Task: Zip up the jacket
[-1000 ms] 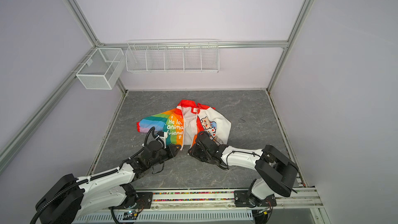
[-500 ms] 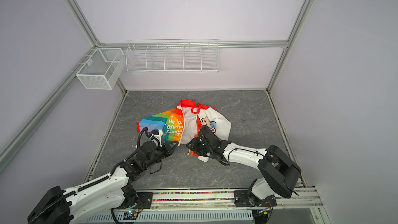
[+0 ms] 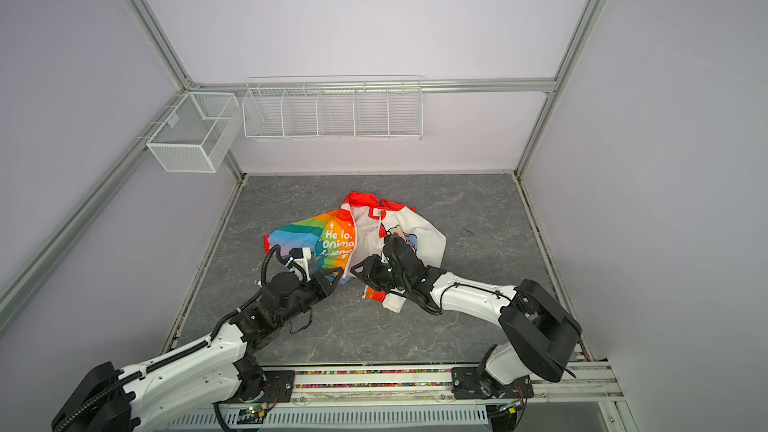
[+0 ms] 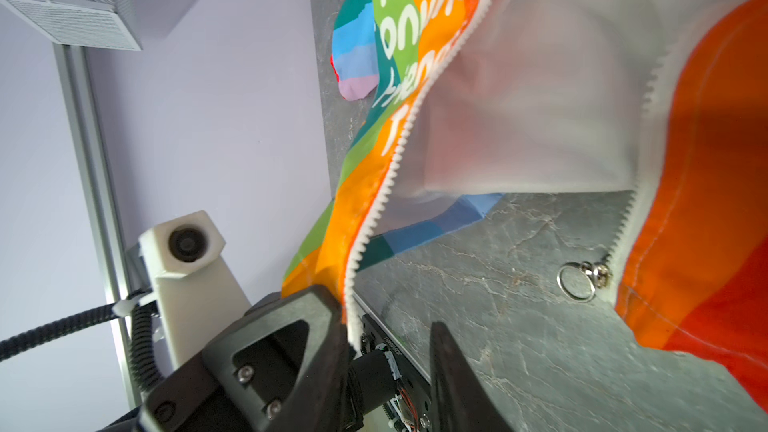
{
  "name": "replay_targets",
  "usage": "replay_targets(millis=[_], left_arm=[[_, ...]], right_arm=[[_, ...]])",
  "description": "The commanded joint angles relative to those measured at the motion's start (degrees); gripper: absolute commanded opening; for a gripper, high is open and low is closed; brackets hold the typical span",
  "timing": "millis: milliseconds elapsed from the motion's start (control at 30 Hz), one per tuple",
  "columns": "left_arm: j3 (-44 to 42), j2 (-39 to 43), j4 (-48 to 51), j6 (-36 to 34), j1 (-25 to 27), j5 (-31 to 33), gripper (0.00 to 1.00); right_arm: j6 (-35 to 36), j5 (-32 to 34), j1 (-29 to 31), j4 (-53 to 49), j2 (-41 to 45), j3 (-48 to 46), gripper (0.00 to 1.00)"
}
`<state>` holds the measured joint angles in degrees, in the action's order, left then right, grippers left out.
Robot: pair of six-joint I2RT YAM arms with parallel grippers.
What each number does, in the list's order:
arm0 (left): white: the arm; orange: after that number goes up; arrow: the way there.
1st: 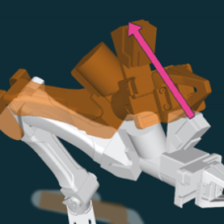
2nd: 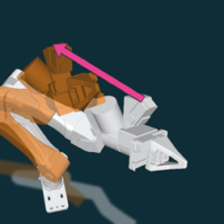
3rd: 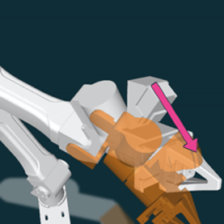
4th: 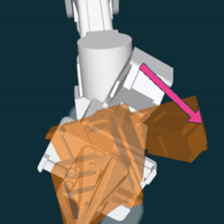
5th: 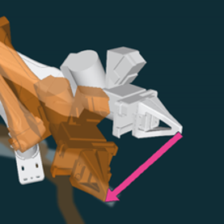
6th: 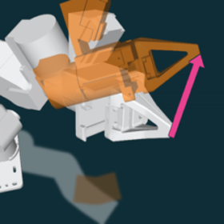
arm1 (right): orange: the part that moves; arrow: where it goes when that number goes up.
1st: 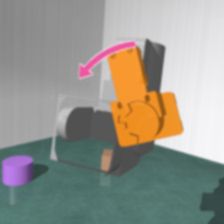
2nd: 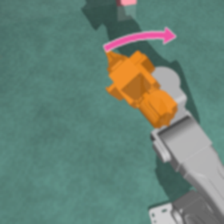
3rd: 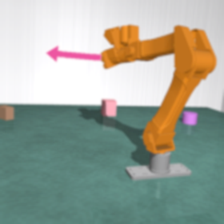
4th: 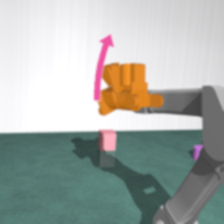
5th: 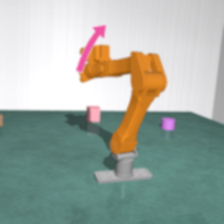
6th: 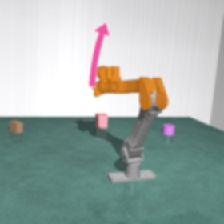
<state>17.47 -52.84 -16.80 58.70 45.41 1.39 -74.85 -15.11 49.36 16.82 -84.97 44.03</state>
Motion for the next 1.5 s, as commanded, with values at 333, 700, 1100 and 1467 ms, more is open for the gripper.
replay_targets(millis=[333,700,1100,1467], left_arm=[[1.71,0.71,-4.38,4.67,0.21,-0.95,0.0],[1.16,0.98,-5.35,5.68,0.21,-0.85,0.0],[0.46,0.55,-7.37,6.84,0.12,-0.77,0.0],[-0.58,-0.16,-9.37,9.07,-0.75,-3.46,0.43]], right_arm=[[-2.85,-2.3,0.29,5.65,-1.65,1.7,0.32],[-3.87,-2.59,1.0,7.59,-2.95,2.29,0.26],[-4.6,-2.81,1.09,8.05,-3.01,2.11,0.07],[-2.0,-4.11,-0.89,5.13,-1.35,0.97,0.06]])
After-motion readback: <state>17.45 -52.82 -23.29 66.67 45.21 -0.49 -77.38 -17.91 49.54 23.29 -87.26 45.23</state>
